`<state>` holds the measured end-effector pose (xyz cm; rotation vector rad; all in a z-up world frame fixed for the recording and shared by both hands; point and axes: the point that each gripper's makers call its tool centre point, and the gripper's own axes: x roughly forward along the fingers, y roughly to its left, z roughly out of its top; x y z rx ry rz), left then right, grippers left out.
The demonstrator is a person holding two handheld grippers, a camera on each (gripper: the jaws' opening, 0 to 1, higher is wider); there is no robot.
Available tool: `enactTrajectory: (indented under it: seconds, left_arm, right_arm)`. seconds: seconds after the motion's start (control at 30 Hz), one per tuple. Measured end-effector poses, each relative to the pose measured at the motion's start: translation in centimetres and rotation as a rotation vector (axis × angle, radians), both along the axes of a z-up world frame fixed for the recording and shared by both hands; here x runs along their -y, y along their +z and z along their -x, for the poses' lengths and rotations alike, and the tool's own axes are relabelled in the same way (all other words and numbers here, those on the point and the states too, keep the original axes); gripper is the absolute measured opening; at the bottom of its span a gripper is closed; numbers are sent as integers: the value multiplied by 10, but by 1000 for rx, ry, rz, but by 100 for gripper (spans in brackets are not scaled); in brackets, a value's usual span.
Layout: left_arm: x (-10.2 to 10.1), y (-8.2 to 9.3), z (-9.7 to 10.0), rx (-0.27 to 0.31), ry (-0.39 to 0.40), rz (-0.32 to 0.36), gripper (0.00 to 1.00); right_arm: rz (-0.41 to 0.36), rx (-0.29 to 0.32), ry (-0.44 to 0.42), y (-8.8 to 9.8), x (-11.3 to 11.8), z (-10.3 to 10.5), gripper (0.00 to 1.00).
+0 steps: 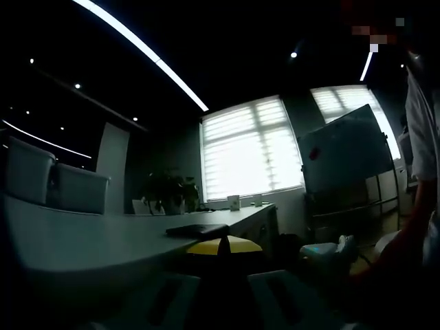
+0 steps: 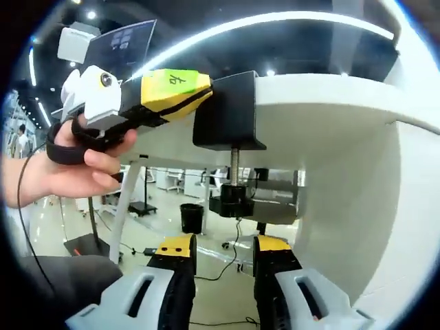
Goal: Clamp the fixed fixture on the desktop, loosen the retaining clip, secure it to the edge of the desk, and tighten the retaining clip.
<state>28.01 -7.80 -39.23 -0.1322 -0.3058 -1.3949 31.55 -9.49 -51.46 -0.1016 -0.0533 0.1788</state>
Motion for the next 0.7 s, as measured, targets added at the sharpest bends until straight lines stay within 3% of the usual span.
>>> enactTrajectory:
  seconds: [0.03,0.07,0.1,0.17,0.23,0.27,0.33,0.4,0.43,0.53,0.7]
  left_arm:
    - [0,0,0,0,0,0,1]
    - [0,0,0,0,0,1,1]
    - [0,0,0,-2,-1,2,1]
    - [0,0,0,-6,-4,5,1]
    - [0,0,0,-11,-8,9,1]
    - [0,0,0,-17,-9,9,1]
    - [0,0,0,-15,-6,4,1]
    - [0,0,0,-8,1,-2,1]
    - [0,0,0,-4,4,-3,1]
    - [0,0,0,-7,0,0,1]
    - [-1,0,0,-12,-4,6,1]
  right_arm:
    - [24,0,-43,1,5,1,31]
    - [77,13,-154,6,19,3,31]
    - [55,37,-194,14,22,7,31]
    - [33,39,-161,20,9,9,31]
    - [109,33,-151,21,-3,5,31]
    - [100,39,-158,21,-7,5,31]
    - [97,40,-190,20,-5,1,33]
    - [53,71,-274,26,9,-1,31]
    - [45,107,-281,33,10,-2,31]
    - [60,121,-302,41,13,-7,31]
    - [50,100,-304,40,11,-19,28]
